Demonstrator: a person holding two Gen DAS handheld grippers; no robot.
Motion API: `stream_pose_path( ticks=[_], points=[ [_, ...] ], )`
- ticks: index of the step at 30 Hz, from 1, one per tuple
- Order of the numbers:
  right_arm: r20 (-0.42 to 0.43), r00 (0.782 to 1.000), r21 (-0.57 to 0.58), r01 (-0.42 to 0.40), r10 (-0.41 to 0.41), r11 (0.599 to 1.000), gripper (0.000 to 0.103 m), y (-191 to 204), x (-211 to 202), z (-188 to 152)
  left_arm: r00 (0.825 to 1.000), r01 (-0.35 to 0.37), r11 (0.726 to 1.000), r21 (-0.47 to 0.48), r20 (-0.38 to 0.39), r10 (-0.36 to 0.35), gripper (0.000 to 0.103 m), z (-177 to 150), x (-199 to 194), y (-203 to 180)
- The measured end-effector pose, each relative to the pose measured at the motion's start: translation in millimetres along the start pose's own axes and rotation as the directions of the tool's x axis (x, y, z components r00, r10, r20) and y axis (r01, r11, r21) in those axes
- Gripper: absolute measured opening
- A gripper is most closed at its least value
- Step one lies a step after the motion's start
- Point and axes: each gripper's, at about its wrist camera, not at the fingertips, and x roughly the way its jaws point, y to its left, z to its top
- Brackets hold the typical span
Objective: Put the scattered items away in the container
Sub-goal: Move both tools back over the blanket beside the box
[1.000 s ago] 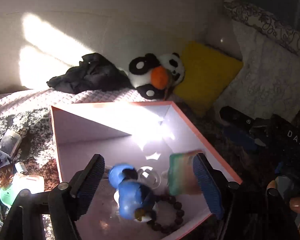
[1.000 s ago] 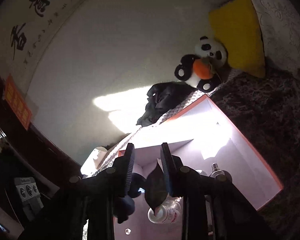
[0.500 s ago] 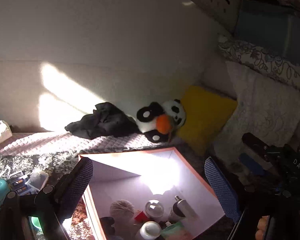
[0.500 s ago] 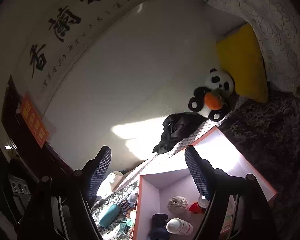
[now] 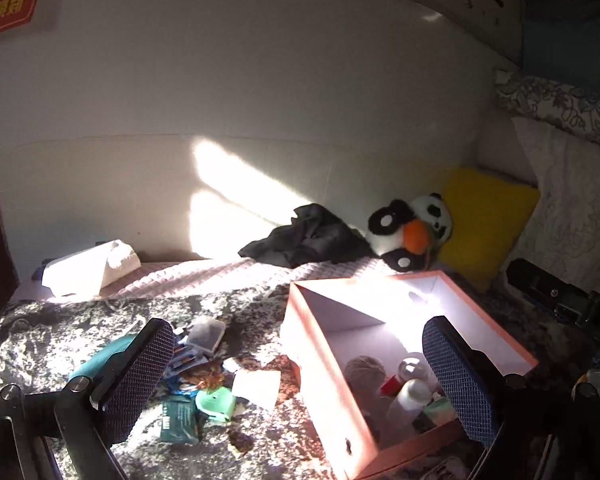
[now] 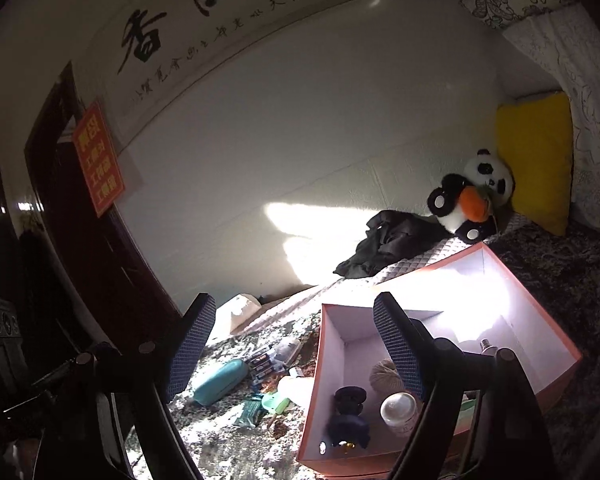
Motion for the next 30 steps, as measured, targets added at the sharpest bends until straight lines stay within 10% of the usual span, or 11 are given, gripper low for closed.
stream_pose_path(
  ticks=[16, 30],
  points=[
    [-0.257, 0.936, -0.305, 0.156, -0.239, 0.94, 0.09, 111, 84, -178, 0.957, -0.246, 0.963, -0.112, -0.187, 0.223, 0.102, -144, 22, 109],
    [-0.237, 0.889, -0.346, 0.298, -0.391, 0.889, 0.095, 125, 105, -205, 0.937, -0.337, 0.94, -0.041, -0.114, 0.331, 0.102, -155, 27, 115]
  ],
)
